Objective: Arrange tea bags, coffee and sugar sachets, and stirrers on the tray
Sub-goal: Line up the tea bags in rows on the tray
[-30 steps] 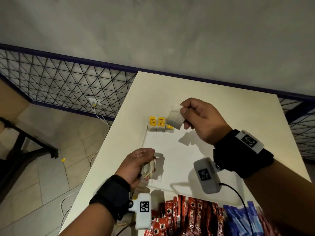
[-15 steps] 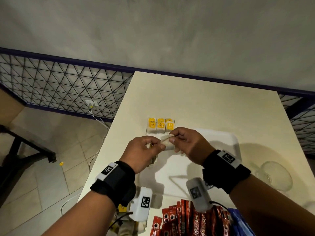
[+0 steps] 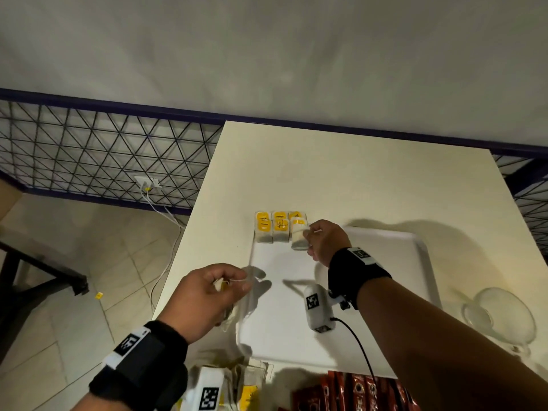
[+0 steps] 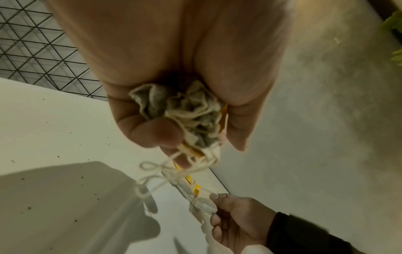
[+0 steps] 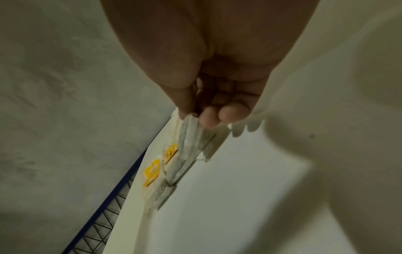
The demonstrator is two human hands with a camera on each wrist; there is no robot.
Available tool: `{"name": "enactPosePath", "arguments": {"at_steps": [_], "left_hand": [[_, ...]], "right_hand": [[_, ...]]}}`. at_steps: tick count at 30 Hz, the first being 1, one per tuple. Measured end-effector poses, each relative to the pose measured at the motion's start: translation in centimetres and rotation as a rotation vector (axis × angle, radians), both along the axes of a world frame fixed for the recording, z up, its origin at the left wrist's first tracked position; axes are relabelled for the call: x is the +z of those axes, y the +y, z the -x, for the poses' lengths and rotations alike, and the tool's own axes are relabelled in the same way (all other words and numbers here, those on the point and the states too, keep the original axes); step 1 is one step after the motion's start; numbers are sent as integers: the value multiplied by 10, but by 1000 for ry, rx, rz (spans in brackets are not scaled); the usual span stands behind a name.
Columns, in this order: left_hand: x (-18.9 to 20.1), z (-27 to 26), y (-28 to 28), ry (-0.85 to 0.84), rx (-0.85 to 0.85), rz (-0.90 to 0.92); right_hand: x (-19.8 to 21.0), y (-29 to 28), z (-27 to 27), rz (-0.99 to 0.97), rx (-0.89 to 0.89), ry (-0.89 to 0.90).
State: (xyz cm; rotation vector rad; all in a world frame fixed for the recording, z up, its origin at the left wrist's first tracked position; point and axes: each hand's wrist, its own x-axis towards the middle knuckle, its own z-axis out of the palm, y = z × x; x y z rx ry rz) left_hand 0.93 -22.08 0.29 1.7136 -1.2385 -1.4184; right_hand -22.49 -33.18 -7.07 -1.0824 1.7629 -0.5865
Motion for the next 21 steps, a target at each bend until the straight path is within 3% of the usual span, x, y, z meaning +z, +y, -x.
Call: {"name": "enactPosePath", "arguments": {"at_steps": [7,21], "left_hand": [[-5,-4,0,10,8,-11],[-10,-7,5,38,2,-18]], "right_hand": [[-4,-4,-1,-34,41,199],[-5,-7,0,-1,118,257]]}}
